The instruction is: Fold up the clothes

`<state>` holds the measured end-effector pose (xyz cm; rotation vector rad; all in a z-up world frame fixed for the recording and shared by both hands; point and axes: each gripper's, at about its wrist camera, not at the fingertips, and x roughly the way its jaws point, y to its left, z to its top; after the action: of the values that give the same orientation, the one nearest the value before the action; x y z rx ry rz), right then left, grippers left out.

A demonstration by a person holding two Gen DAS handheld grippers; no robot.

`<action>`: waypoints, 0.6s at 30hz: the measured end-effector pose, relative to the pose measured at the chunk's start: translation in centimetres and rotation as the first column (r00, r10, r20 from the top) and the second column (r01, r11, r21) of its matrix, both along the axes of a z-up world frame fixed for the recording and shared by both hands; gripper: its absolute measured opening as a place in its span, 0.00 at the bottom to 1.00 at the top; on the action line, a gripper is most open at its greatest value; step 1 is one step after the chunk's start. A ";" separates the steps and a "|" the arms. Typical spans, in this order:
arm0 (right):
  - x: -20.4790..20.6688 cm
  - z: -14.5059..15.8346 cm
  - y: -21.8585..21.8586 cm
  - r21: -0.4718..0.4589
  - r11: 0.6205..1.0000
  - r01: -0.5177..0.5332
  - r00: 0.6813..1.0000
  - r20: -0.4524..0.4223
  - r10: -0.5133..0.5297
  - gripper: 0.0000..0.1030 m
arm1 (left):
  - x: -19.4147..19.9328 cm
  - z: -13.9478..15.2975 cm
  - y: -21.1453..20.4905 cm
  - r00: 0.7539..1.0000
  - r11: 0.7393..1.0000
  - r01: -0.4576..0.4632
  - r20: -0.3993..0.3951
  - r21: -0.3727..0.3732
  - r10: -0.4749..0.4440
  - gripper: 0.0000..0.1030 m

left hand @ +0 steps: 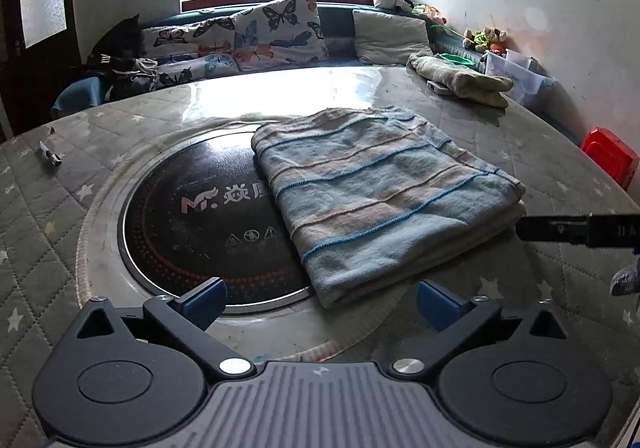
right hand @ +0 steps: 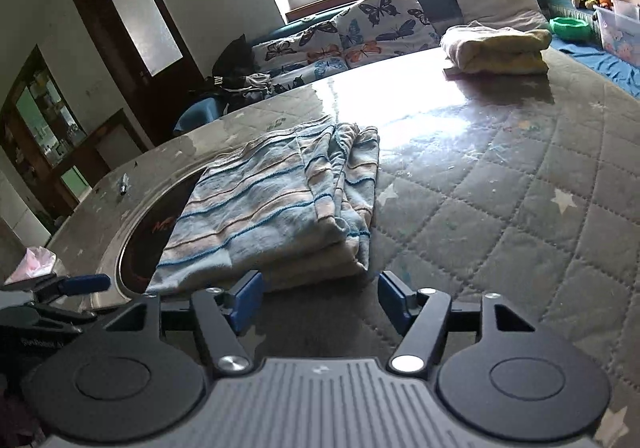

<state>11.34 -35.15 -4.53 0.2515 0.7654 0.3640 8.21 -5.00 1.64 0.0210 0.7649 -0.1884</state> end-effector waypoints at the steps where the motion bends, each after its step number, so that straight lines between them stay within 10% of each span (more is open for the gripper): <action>1: -0.1 0.1 0.1 -0.005 1.000 0.000 1.000 0.003 0.000 0.66 | 0.0 0.1 0.0 1.000 1.000 -0.002 0.002 -0.001 0.002 1.00; 18: 0.1 0.6 1.3 -0.028 1.000 0.003 0.999 0.034 -0.002 0.90 | 0.7 0.3 0.3 1.000 0.999 -0.017 0.003 -0.031 0.017 1.00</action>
<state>11.46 -33.85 -3.88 0.2195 0.7357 0.3544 8.88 -4.70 1.93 -0.0142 0.7587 -0.1839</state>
